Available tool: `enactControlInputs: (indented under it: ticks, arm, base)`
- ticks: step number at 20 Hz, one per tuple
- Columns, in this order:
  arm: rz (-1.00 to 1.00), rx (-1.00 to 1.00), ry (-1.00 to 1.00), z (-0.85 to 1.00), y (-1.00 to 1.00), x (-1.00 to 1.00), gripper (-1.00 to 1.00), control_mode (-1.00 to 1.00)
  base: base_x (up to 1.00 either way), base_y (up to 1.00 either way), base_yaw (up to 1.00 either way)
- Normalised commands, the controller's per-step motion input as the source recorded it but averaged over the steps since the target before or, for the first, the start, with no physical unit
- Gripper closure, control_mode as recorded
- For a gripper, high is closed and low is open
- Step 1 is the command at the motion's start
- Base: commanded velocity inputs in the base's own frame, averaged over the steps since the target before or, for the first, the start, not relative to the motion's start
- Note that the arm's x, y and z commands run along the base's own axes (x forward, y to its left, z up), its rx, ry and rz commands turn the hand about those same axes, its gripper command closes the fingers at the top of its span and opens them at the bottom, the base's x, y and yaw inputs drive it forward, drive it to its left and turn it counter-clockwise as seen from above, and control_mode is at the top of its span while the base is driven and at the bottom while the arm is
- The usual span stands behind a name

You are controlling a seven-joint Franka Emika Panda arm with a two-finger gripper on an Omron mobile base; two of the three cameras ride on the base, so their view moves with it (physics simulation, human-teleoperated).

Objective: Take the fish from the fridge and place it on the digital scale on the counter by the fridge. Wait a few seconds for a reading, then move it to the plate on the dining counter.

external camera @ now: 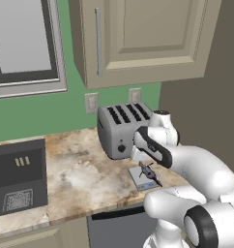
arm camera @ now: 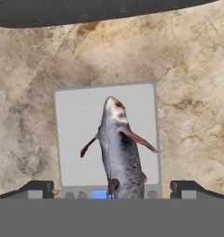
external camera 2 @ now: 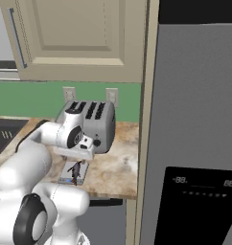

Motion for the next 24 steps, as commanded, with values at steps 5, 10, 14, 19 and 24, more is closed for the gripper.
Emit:
enactControlInputs:
  ticks: [5,10,14,19,24]
  arm:
    - [0.0,0.0,0.0,-0.37,0.0,0.0,-1.0,-1.0]
    - [0.0,0.0,0.0,-0.34,0.0,0.0,-1.0,-1.0]
    - [0.0,0.0,0.0,-0.14,0.0,0.0,-1.0,-1.0]
    - [0.0,0.0,0.0,-0.18,0.0,0.0,-1.0,-1.0]
    - [0.0,0.0,0.0,-0.27,0.0,0.0,-1.0,-1.0]
  base:
    - [0.0,0.0,0.0]
    - [0.0,0.0,0.0]
    - [0.0,0.0,0.0]
    - [0.0,0.0,0.0]
    - [0.0,0.0,0.0]
